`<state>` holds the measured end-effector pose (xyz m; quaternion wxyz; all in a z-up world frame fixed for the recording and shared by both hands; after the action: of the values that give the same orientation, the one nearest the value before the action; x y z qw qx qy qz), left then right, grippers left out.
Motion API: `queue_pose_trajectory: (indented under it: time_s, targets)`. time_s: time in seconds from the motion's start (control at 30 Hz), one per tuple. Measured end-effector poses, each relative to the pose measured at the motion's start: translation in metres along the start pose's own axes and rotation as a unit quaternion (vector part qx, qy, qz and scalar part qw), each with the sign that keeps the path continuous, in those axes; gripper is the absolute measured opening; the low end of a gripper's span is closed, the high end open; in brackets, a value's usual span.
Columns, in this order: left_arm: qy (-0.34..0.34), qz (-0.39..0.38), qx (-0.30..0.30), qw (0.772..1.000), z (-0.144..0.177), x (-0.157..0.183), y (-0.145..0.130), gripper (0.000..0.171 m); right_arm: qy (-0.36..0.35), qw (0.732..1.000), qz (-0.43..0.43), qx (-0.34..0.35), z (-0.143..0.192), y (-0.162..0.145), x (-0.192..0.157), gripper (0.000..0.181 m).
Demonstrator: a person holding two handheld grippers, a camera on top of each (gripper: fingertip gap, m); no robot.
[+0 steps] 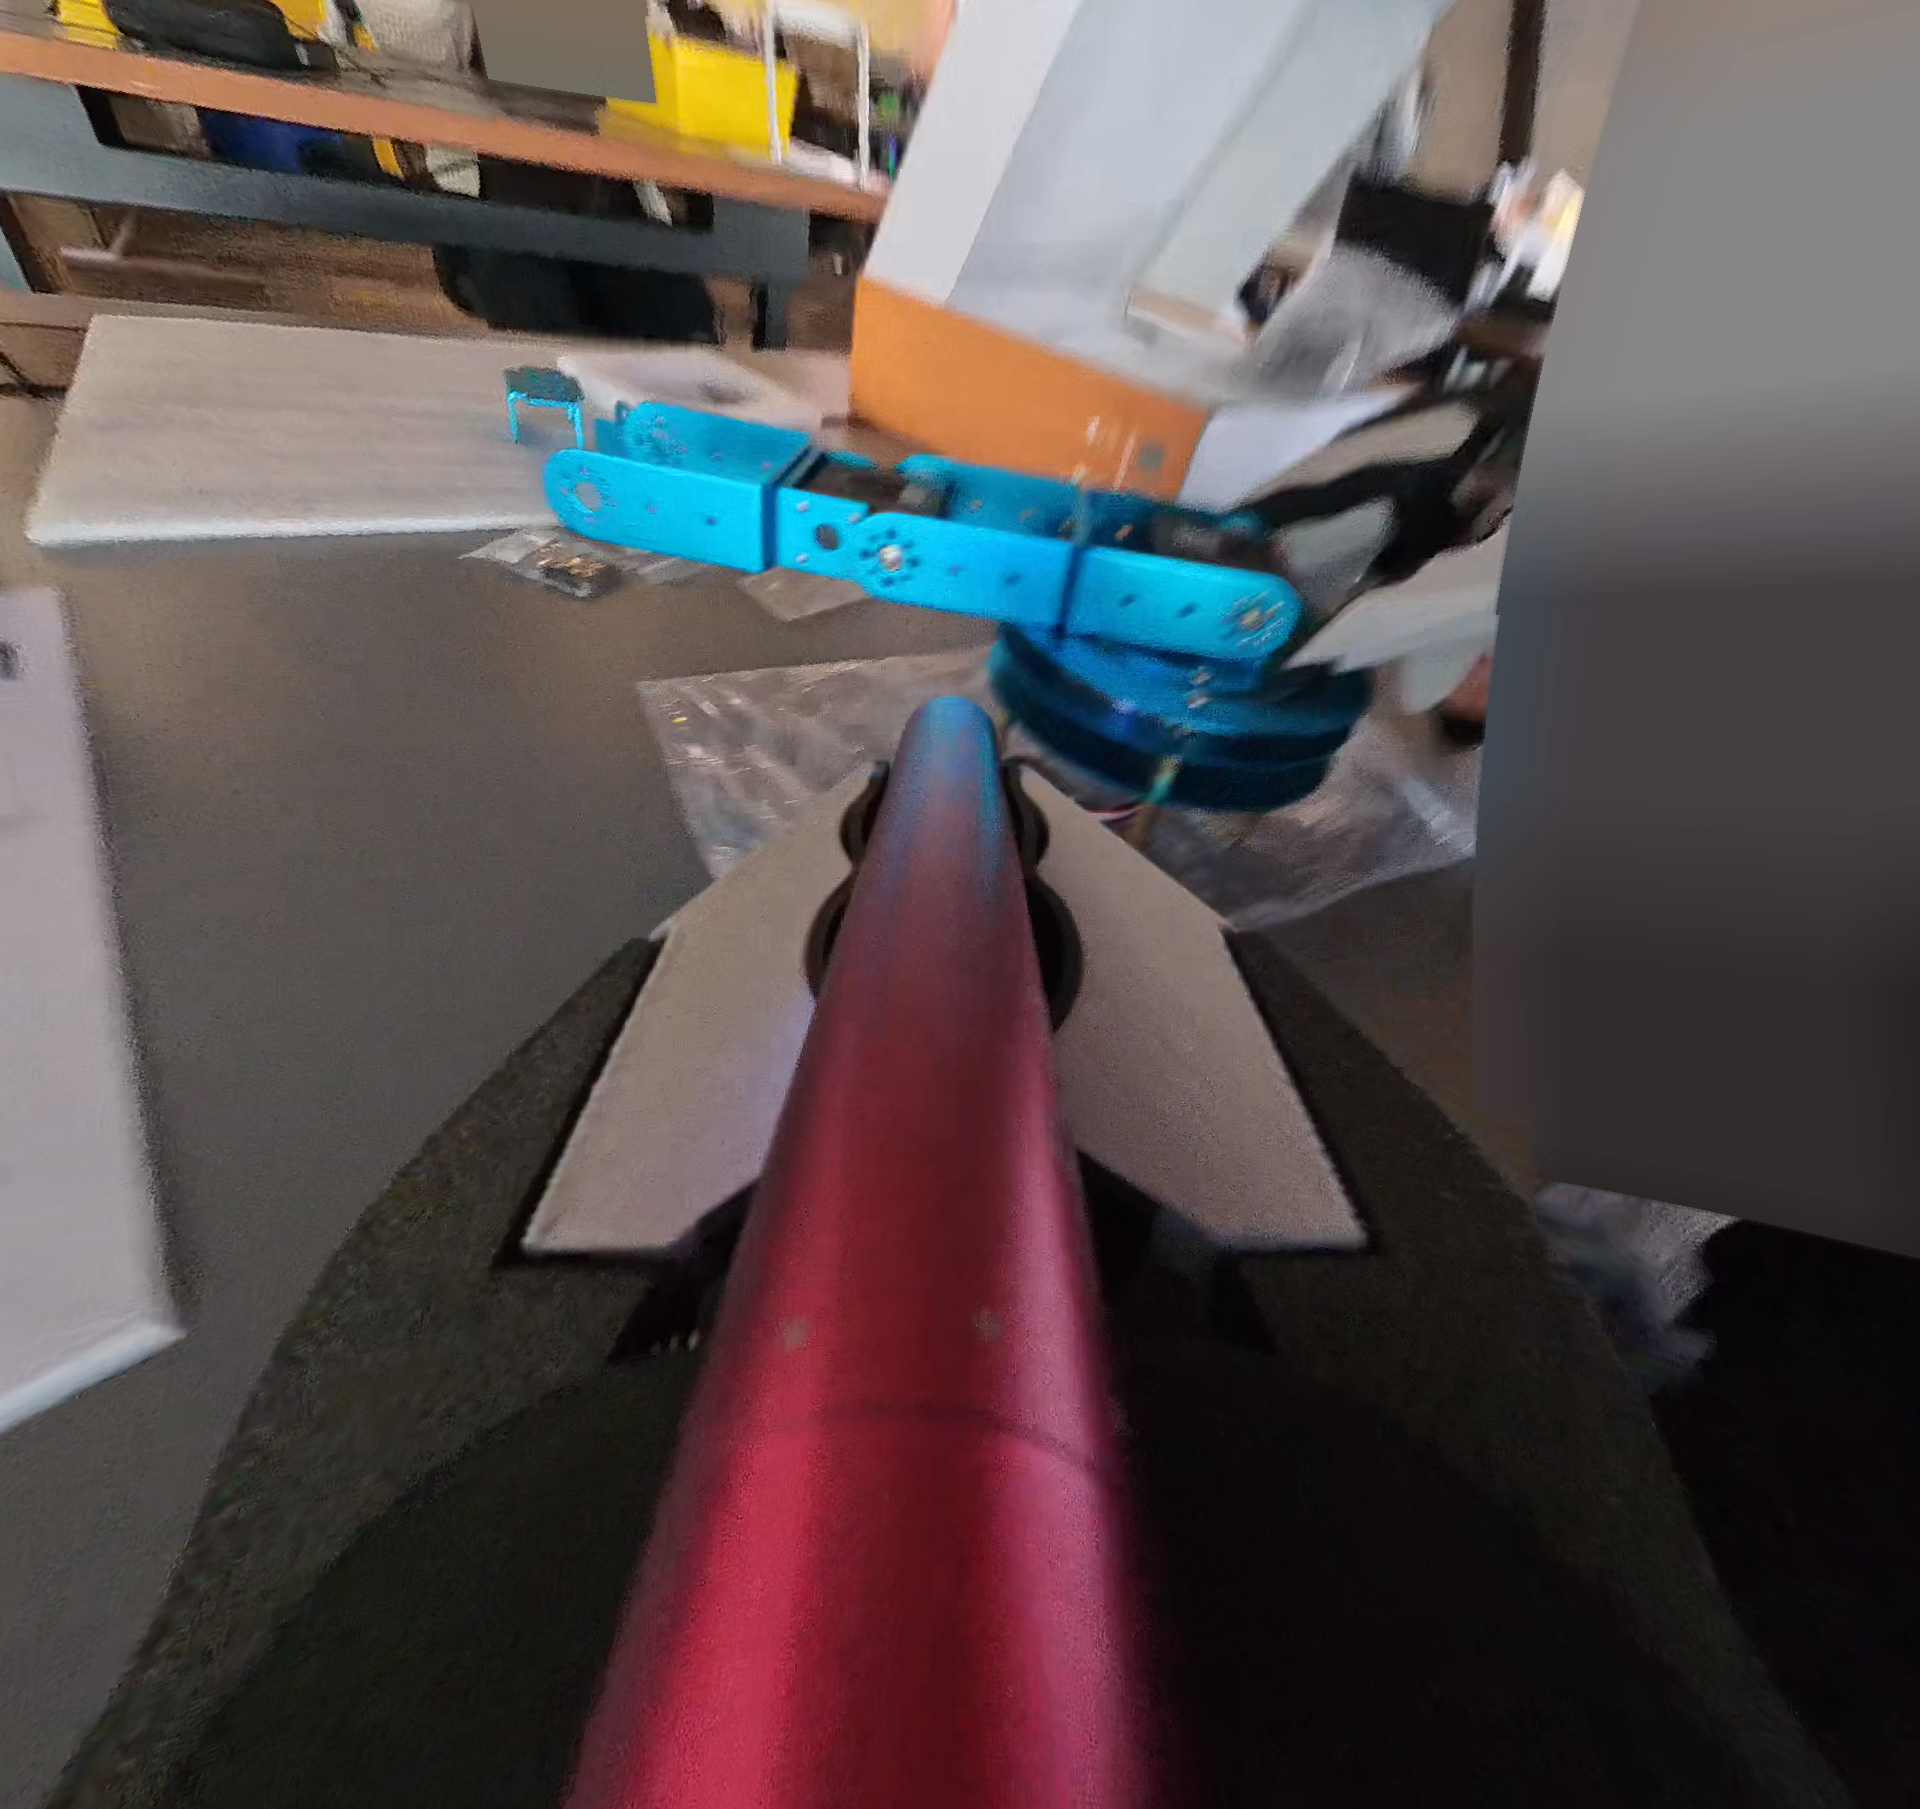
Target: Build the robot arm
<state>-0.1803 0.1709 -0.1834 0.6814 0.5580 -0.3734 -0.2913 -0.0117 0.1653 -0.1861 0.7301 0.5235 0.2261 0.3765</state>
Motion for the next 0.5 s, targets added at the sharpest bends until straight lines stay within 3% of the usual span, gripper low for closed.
queue_pose_trajectory:
  time_s: [0.13, 0.27, 0.5]
  targets:
    - [-0.036, -0.068, -0.097, 0.992, -0.026, -0.025, -0.009, 0.020, 0.012, 0.999, -0.023, 0.021, 0.010, 0.009, 0.002, 0.063]
    - [-0.062, -0.055, -0.147, 0.986, -0.055, -0.029, -0.020, 0.020, 0.015, 0.999, -0.030, 0.030, 0.013, 0.010, 0.005, 0.062]
    - [-0.047, -0.059, -0.144, 0.987, -0.077, -0.037, -0.020, 0.020, 0.027, 0.999, -0.038, 0.023, 0.009, 0.005, 0.003, 0.061]
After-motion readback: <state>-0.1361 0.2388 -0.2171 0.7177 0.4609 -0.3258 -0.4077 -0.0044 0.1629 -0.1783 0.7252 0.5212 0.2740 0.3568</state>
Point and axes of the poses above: each gripper's, where its closed fingertips meet, z back along the fingers, y out of its top, x = y × z across the jaws, the point moved 2 cm from there along z, back along the fingers, and after that the axes turned 4 degrees about x, right-handed, at the moved point
